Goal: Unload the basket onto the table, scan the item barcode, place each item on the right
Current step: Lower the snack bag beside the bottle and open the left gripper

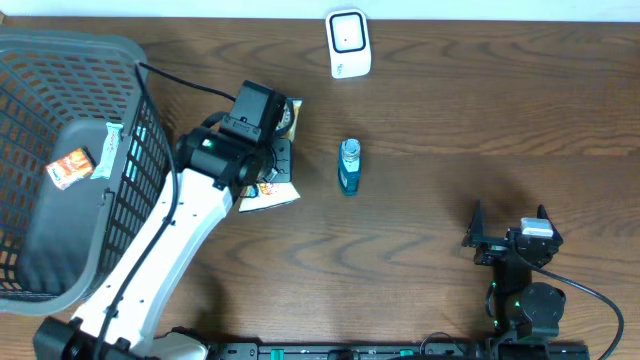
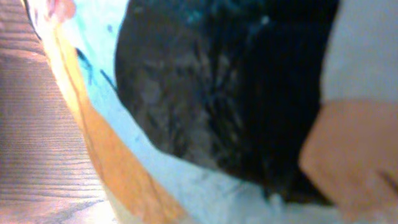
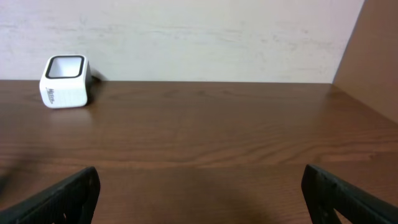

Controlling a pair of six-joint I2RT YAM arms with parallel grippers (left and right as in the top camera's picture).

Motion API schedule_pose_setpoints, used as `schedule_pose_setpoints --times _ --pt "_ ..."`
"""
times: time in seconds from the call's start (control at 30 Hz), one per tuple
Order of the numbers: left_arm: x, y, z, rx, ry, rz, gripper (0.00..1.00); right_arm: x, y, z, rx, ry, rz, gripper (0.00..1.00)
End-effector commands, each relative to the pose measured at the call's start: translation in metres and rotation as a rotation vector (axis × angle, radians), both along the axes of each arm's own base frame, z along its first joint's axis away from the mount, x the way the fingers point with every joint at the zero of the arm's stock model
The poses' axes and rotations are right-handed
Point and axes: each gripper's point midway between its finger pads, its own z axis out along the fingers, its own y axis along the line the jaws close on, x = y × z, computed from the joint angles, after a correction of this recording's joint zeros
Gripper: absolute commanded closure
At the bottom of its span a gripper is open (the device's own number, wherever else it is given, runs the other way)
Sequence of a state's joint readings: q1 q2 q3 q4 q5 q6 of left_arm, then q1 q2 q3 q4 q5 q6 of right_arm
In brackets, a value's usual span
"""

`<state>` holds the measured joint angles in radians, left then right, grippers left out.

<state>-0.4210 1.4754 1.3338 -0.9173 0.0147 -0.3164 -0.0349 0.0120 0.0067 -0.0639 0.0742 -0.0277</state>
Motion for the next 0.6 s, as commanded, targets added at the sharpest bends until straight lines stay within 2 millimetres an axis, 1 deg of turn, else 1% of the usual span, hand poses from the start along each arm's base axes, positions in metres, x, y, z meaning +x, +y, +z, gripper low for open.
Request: schedule_pose_setpoints --times 0.0,0.27,0.4,0.57 --pt "0.002 0.003 -0.004 0.031 0.001 0.002 0.92 0.000 0.002 0.000 -0.011 0.001 0.012 0.01" --pt "-0.001 0.005 -0.016 0.042 0.028 0.005 0.93 0.000 0.002 0.000 -0.011 0.001 0.012 0.01" --pt "-0.004 0.006 -0.031 0.047 0.040 0.004 0.93 0.000 0.002 0.000 -0.011 0.001 0.012 0.01" --pt "-0.005 0.007 -0.057 0.033 0.046 0.039 0.93 0.000 0.002 0.000 -0.011 0.001 0.012 0.01"
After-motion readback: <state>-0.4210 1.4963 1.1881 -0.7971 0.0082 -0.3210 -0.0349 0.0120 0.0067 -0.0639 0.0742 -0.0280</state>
